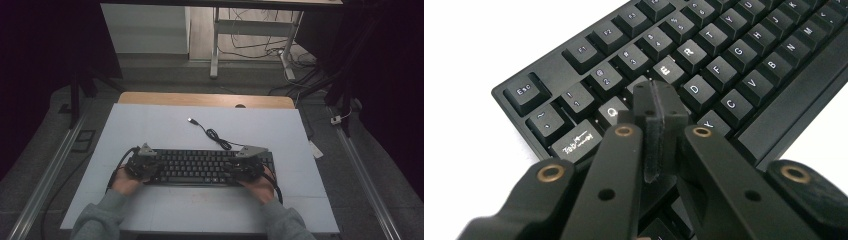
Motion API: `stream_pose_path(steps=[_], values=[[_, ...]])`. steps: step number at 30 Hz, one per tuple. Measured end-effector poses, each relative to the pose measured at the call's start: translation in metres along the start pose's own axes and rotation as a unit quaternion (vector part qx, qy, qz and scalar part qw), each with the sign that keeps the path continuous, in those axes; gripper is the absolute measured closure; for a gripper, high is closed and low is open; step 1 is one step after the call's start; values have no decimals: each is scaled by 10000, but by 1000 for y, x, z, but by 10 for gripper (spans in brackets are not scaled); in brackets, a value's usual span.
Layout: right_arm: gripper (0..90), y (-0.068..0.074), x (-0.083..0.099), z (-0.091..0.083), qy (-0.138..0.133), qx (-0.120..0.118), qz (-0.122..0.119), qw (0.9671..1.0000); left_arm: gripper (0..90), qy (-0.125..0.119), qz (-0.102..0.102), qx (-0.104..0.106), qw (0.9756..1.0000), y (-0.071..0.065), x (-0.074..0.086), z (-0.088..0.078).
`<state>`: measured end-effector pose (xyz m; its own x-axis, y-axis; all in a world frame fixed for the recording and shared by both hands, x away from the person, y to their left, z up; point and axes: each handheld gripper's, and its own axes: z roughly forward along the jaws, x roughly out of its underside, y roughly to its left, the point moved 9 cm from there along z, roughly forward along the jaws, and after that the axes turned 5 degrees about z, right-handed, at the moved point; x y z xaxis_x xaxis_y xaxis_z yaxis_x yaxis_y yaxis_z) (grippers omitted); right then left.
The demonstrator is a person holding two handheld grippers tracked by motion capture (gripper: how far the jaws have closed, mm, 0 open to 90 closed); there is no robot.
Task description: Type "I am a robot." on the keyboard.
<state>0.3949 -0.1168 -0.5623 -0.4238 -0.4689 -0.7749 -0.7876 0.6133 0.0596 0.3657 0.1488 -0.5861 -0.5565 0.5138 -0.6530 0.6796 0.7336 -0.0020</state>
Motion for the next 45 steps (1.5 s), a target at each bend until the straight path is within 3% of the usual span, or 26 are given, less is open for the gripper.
stream_pose_path(steps=[18, 24, 28, 31, 35, 39, 45], values=[[573, 0, 0, 0, 5, 4, -6, 10000, 888, 23, 5, -21, 10000, -1, 2, 1], [572, 0, 0, 0, -8, -7, 3, 10000, 887, -314, -51, -37, 9995, 0, -8, -12], [570, 0, 0, 0, -2, 6, -8, 10000, 878, -641, -219, -48, 9977, 4, -14, -22], [569, 0, 0, 0, -4, 6, -7, 10000, 820, -858, -392, -43, 9955, 9, -17, -29], [568, 0, 0, 0, 7, 11, -13, 10000, 654, -1020, -614, -23, 9929, 14, -18, -33], [568, 0, 0, 0, -4, 3, -6, 10000, 551, -1022, -660, 14, 9926, 13, -18, -33], [567, 0, 0, 0, -3, 9, -11, 10000, 481, -983, -613, 38, 9933, 8, -20, -31]])
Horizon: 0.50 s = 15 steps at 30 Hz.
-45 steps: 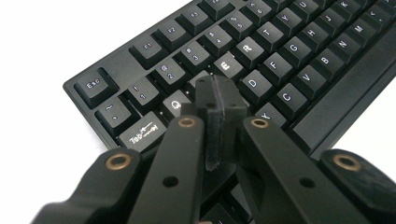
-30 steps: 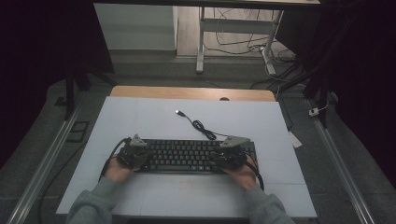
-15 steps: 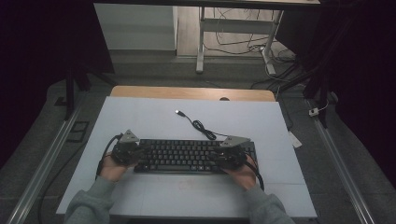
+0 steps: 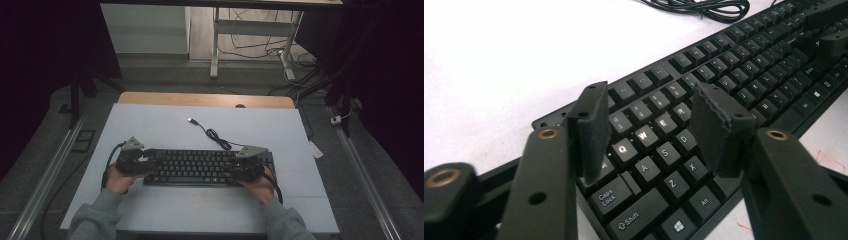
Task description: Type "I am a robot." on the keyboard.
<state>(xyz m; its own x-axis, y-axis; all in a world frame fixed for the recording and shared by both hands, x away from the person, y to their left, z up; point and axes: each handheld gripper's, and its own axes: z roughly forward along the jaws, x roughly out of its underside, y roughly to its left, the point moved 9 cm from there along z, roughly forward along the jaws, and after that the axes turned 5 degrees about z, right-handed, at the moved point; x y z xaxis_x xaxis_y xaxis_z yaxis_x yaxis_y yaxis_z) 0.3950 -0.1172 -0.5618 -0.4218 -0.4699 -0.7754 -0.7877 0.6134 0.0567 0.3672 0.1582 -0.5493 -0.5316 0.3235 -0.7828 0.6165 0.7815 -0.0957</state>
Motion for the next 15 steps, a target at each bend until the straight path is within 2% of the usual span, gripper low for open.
stream_pose_path(steps=[9, 15], values=[[565, 0, 0, 0, -9, -10, 1, 10000, 435, 52, 34, 124, 9999, -9, -1, 3], [564, 0, 0, 0, -7, -10, 3, 10000, 420, 101, 130, 208, 9996, -18, -2, 6]])
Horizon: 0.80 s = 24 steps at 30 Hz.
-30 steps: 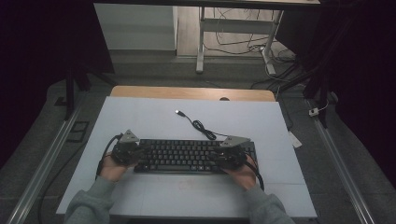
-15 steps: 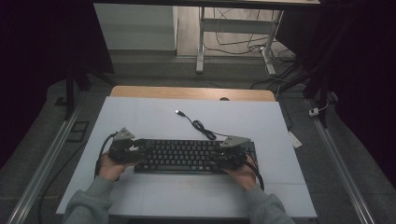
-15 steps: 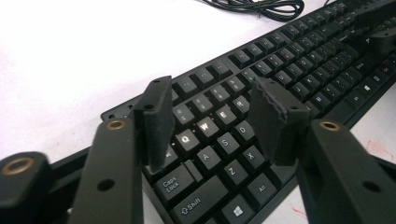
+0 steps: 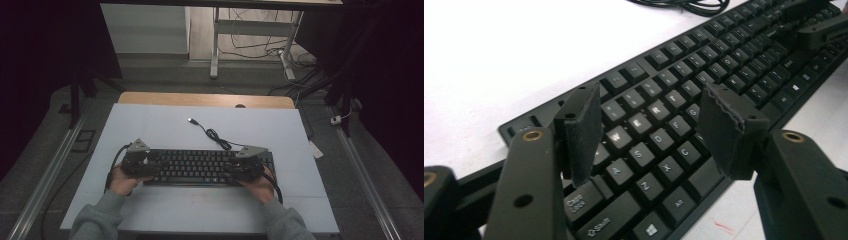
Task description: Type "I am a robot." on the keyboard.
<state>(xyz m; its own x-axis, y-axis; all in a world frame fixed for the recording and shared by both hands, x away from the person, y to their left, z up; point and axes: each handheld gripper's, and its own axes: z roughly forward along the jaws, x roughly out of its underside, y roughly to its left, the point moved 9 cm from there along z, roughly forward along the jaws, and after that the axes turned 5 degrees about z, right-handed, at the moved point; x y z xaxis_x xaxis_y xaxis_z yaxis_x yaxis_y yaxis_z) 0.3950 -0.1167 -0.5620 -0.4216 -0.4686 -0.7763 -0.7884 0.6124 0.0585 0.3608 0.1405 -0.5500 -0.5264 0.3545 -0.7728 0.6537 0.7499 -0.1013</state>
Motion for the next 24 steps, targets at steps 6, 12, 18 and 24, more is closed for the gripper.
stream_pose_path(steps=[6, 12, 18, 24], values=[[564, 0, 0, 0, 6, 3, -5, 10000, 412, 59, 131, 96, 9999, -12, -1, 5], [563, 0, 0, 0, 13, 0, -2, 10000, 408, 113, 269, 181, 9994, -23, -2, 10], [562, 0, 0, 1, 4, -14, 7, 10000, 409, 180, 412, 266, 9986, -34, -2, 15], [562, 0, 0, 1, 12, -14, 6, 10000, 420, 247, 552, 365, 9975, -47, 0, 22]])
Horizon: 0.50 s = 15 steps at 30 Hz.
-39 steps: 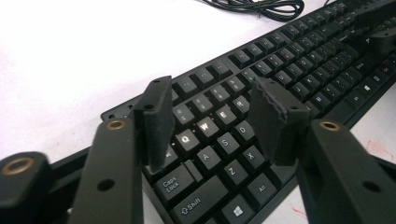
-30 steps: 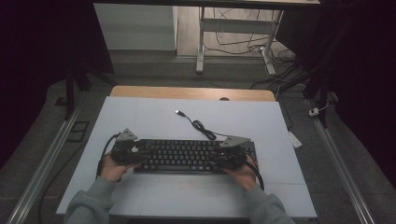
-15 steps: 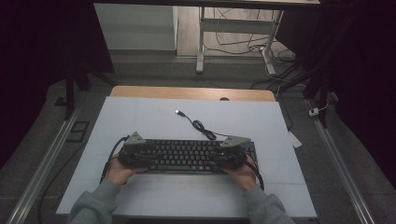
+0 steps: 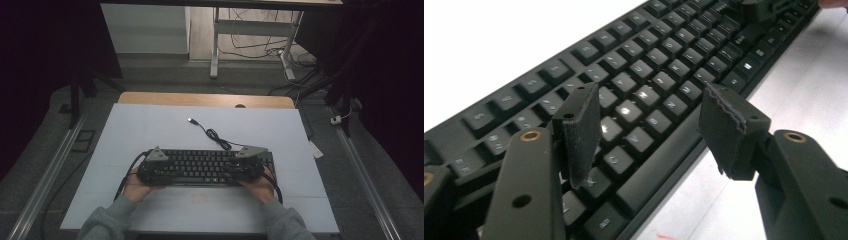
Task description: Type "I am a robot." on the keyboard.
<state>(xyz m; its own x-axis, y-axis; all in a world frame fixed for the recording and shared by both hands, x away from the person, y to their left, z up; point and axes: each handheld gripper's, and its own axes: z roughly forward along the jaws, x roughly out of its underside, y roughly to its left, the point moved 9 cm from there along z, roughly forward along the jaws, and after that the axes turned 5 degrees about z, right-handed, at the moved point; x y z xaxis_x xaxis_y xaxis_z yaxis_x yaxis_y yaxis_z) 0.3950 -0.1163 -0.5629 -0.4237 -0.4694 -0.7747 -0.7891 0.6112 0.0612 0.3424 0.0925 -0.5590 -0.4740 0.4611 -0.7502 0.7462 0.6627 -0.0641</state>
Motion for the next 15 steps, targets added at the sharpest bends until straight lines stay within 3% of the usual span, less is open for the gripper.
stream_pose_path(steps=[11, 15], values=[[562, 0, 1, 1, 14, 3, -6, 10000, 480, 183, 258, 168, 9994, -17, 3, 13], [561, 0, 1, 2, 33, -7, -11, 10000, 575, 216, 349, 191, 9990, -21, 5, 16]])
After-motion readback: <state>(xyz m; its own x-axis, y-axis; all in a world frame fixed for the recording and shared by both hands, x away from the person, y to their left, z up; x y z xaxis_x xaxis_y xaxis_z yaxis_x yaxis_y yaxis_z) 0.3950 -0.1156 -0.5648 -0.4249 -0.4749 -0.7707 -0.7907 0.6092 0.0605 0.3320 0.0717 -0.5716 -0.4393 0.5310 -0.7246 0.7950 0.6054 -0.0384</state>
